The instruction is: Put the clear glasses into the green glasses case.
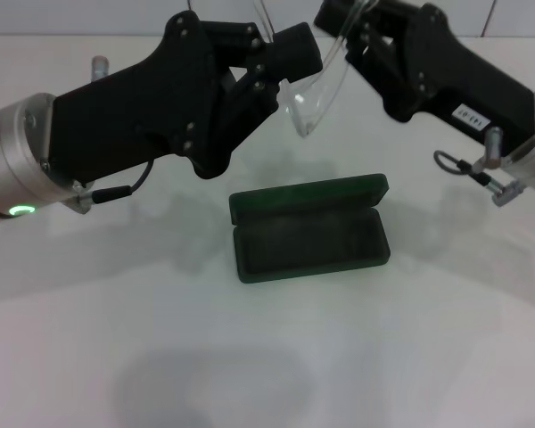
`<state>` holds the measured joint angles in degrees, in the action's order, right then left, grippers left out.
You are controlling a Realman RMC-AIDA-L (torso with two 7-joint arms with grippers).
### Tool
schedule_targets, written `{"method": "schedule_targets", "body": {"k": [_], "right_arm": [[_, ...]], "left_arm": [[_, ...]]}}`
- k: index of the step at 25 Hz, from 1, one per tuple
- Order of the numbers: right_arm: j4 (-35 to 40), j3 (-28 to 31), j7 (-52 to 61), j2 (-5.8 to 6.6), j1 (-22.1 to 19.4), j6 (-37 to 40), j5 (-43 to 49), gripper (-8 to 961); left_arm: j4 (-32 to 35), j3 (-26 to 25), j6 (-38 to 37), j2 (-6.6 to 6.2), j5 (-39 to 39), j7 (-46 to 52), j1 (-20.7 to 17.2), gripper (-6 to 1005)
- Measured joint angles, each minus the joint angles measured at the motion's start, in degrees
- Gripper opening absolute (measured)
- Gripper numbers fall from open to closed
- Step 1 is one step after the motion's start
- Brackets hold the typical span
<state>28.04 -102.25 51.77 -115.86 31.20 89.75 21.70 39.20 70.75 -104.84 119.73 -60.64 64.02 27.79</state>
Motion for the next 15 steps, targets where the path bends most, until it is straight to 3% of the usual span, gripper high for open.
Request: {"method": "schedule_targets", "body": {"k": [15], "right_arm": [[0.7, -1.4, 1.8, -0.26, 0.2, 0.4, 3.4, 110]], "left_arm": [[-0.1, 0.0, 0.3, 0.07, 0.0, -0.1, 0.0, 35]]}}
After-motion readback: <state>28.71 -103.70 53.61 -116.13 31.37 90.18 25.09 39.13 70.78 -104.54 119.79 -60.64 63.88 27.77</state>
